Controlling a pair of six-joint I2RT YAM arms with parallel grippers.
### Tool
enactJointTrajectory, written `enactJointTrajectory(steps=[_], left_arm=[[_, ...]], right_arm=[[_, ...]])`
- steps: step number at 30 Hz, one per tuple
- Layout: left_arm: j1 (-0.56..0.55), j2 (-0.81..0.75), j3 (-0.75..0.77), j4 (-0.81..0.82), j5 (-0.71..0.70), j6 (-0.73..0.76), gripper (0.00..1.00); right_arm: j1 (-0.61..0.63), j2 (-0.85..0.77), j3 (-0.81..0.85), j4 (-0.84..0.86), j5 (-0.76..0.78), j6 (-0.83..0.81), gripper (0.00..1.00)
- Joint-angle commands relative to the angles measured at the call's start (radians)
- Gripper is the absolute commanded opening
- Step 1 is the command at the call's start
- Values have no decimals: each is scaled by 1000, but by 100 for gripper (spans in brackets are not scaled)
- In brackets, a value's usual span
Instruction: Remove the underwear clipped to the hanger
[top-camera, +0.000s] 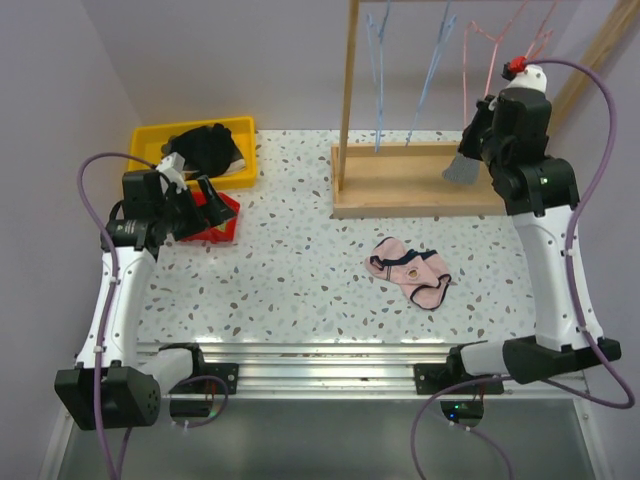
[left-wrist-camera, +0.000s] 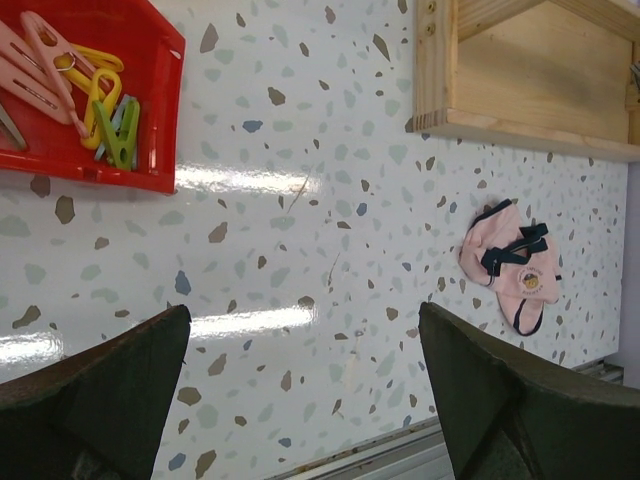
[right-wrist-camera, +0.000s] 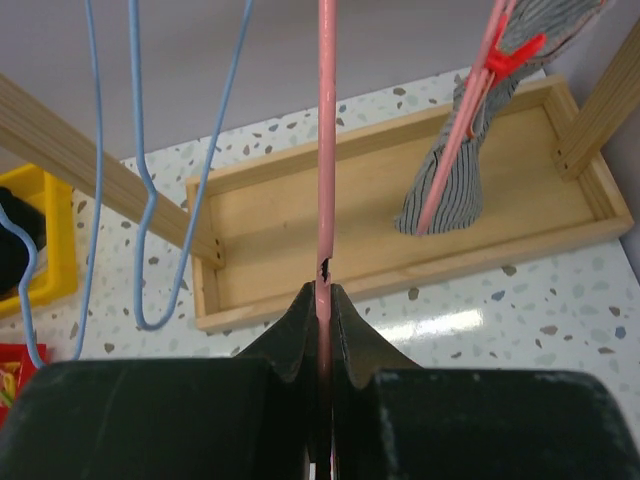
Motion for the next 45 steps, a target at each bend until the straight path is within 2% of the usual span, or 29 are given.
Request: enactJointTrajectory(steps=[1,4,12,15,18,19,20,22,26,27,30,32,33,35,36,37,39,40,42,44,45], left_arm=[[10,-25,-23,23,44,-15,100],[8,-27,-39,39,52,-22,100],[10,-9,-31,45,53,-9,100],[8,-1,-19,46,59,-12,100],[10,4,-7,45,62,-12,100],[10,7,3,43,72,-9,100],[10,10,4,45,75,-7,100],[10,11,13,48,78,1,100],[10,21,23,52,115,7,100],[8,24,26,55,137,13,100],[8,21,13,91,211,21,100],[4,25,9,117,245,28,100],[-16,31,-3,149,300,40,100],[-64,39,-14,183,323,44,100],[-109,56,-22,201,314,47,100],[-206,70,-22,236,305,45,100],[-306,121,-27,282,285,12,100],[-405,140,-27,333,259,2,100],[-535,201,-30,417,181,-30,100],[-616,253,-31,480,132,-51,100],[-695,319,-16,527,84,-56,100]], right_arm=[[-4,47,86,145,36,-51,0],[-4,93,114,199,23,-66,0],[-7,296,310,59,-4,-62,0],[-7,317,358,4,-6,-51,0],[-7,298,336,-31,5,-37,0],[-4,279,315,-45,5,-36,4],[-5,269,306,-56,6,-34,13],[-7,228,270,-66,0,-28,18],[-5,142,223,-80,-29,-16,50],[-4,128,217,-103,-46,-7,65],[-4,56,191,-158,-98,15,82],[-4,-11,165,-204,-127,36,88],[-2,-39,128,-261,-127,55,91],[-2,-143,61,-301,-113,72,93],[-2,-180,-25,-329,-118,84,95],[-2,-215,-65,-345,-127,89,97],[-2,-320,-174,-402,-155,114,98],[-2,-358,-206,-418,-164,118,99],[-2,-442,-277,-483,-161,138,99],[-2,-491,-315,-520,-155,154,99],[-2,-542,-354,-555,-159,177,99]])
